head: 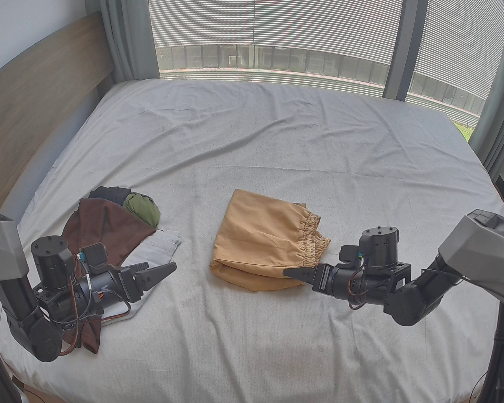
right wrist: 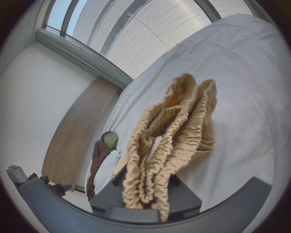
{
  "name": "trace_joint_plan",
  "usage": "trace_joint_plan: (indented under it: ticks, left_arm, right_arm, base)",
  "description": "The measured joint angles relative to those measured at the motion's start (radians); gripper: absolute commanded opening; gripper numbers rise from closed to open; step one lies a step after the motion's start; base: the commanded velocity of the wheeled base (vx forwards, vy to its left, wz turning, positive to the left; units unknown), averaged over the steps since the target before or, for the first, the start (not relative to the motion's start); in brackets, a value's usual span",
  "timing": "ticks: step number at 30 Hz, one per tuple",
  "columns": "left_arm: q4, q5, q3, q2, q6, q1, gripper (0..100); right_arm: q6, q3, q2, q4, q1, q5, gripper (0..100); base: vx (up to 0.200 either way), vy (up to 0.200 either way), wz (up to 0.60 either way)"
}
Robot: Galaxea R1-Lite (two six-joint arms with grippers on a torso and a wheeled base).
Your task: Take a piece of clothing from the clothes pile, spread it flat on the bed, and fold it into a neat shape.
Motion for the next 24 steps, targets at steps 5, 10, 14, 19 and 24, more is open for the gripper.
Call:
trace_joint_plan:
  ticks: [5,10,14,19,24]
  left_arm:
    - [0.0,0.0,-0.002,-0.003,0.0,0.001,100]
    - [0.0,-0.001,-0.004,-0.005,0.0,0.007,100]
    - [0.0,-0.002,-0.004,-0.007,0.0,0.018,100]
    - [0.001,-0.005,-0.005,-0.012,-0.001,0.033,100]
    - [0.001,-0.006,-0.005,-0.015,-0.001,0.039,100]
  right_arm:
    - [0.004,-0.011,-0.066,0.002,0.017,0.002,100]
    - [0.013,-0.092,-0.058,0.013,0.016,0.001,100]
    - [0.018,-0.177,0.011,0.027,0.008,0.001,100]
    - [0.021,-0.261,0.104,0.037,-0.003,-0.002,100]
    - [0.022,-0.286,0.155,0.038,-0.008,-0.003,100]
  base:
    - [0.0,0.0,0.0]
    - [0.0,0.0,0.0]
    - [0.0,0.0,0.0]
    - [0.0,0.0,0.0]
    - [0.0,0.0,0.0]
